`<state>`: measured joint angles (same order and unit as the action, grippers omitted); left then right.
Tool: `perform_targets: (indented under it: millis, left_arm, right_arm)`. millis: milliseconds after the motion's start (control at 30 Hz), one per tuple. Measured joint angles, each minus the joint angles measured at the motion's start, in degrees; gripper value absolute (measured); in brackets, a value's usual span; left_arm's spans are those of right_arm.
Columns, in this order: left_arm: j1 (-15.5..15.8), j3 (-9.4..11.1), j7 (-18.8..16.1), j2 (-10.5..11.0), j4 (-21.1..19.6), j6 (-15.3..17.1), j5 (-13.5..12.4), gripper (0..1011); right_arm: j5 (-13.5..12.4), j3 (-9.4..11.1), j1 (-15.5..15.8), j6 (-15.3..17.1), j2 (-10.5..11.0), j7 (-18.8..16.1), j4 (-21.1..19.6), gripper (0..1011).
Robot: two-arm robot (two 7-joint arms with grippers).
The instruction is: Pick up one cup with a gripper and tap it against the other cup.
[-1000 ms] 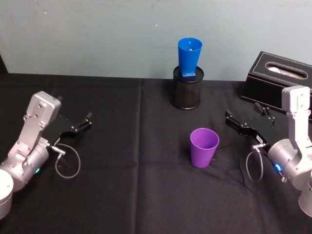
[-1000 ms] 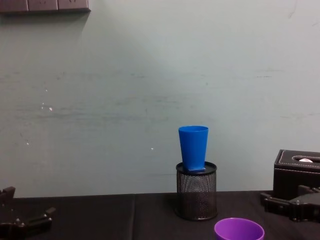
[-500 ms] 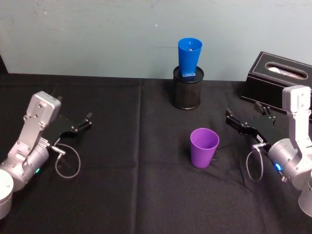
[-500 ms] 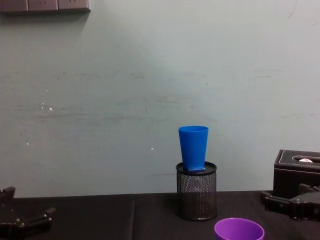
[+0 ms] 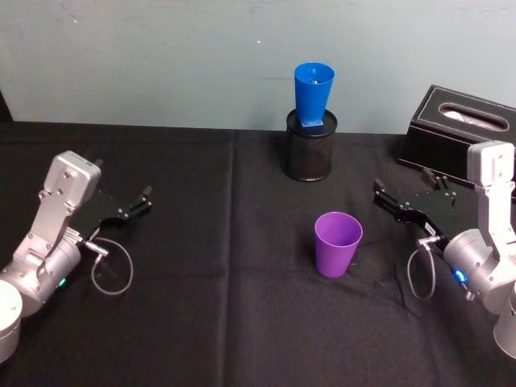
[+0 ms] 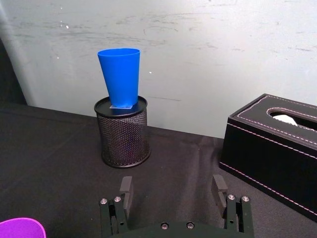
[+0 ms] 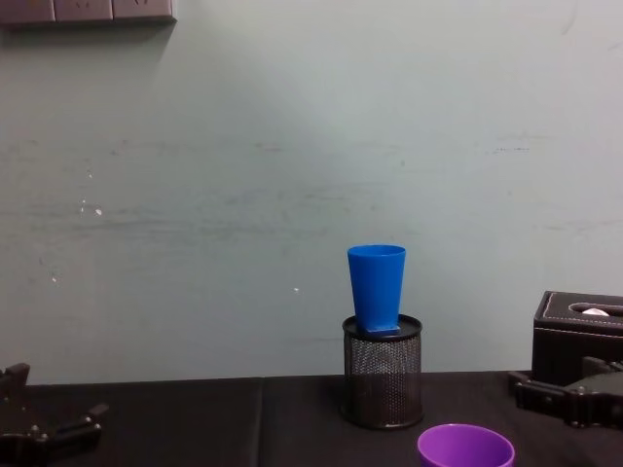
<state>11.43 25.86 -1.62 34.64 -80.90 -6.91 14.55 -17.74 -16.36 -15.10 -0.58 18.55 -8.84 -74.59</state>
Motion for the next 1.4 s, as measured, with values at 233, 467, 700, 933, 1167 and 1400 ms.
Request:
perform_targets:
  millis: [233,467,700,933,1167,1400]
  left_arm:
    - [0.0,0.0,0.0,0.0,0.0,0.0,0.0,1005]
    - [0.0,0.0,0.0,0.0,0.0,0.0,0.0,1004]
    - [0.0,0.0,0.0,0.0,0.0,0.0,0.0,1005]
    - [0.0,0.0,0.0,0.0,0.0,0.0,0.0,1005]
    - [0.0,0.0,0.0,0.0,0.0,0.0,0.0,1005]
    - [0.0,0.0,0.0,0.0,0.0,0.0,0.0,1005]
  right_arm:
    - [0.0,0.0,0.0,0.0,0.0,0.0,0.0,1003]
    - [0.0,0.0,0.0,0.0,0.0,0.0,0.0,1003]
    - [0.0,0.0,0.0,0.0,0.0,0.0,0.0,1003]
    - [0.0,0.0,0.0,0.0,0.0,0.0,0.0,1003]
    - [0.0,0.0,0.0,0.0,0.0,0.0,0.0,1003]
    - [0.0,0.0,0.0,0.0,0.0,0.0,0.0,1003]
